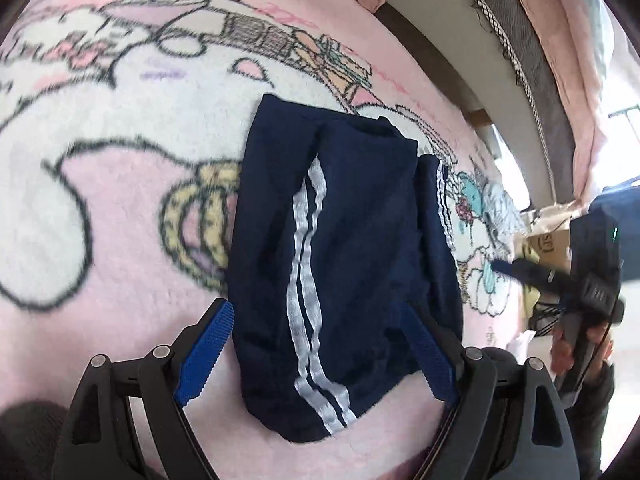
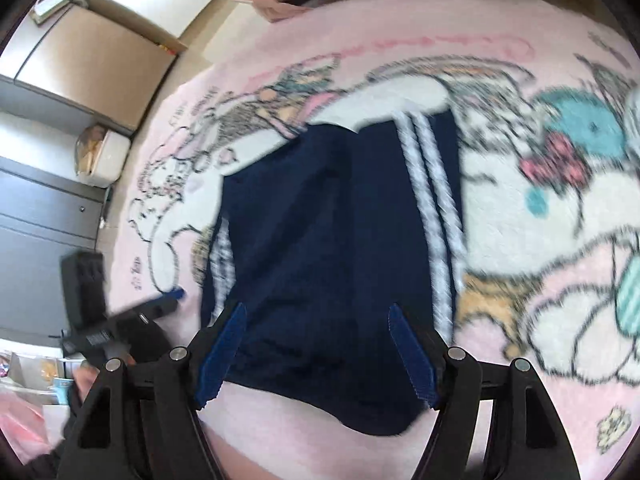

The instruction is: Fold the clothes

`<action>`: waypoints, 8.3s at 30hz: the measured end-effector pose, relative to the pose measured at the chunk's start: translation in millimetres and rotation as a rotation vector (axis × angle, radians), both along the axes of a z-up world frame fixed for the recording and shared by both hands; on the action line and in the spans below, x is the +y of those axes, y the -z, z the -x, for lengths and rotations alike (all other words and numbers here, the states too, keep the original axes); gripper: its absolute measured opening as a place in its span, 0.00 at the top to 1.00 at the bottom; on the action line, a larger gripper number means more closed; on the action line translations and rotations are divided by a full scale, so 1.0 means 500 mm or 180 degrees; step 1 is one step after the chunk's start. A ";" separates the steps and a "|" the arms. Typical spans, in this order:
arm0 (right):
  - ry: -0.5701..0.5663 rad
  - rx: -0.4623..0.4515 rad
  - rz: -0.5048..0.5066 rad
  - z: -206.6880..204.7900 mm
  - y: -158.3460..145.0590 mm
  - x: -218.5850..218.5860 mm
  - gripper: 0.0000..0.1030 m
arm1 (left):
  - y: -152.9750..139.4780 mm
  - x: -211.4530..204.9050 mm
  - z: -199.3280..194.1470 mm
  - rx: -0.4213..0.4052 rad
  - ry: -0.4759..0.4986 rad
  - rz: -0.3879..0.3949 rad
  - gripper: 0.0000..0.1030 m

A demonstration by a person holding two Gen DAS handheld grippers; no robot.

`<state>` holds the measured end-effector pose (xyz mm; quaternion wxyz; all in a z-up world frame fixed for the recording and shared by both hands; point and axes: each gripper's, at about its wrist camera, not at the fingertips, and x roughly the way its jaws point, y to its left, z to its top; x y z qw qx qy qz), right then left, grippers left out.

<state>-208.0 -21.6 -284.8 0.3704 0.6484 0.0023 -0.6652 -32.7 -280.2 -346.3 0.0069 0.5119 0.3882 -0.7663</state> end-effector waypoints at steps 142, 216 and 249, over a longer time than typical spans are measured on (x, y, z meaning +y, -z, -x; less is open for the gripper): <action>-0.2126 -0.0136 -0.0660 0.107 0.167 -0.607 0.38 | 0.022 0.166 -0.017 -0.0791 0.0472 0.1700 0.86; -0.0773 0.0406 0.0360 0.001 -0.012 -0.376 0.28 | -0.026 0.135 -0.108 -0.0486 0.0216 0.0909 0.47; 0.1774 -0.0983 0.1545 -0.318 0.167 -0.020 0.26 | -0.035 -0.200 0.164 0.0065 0.0252 -0.0107 0.24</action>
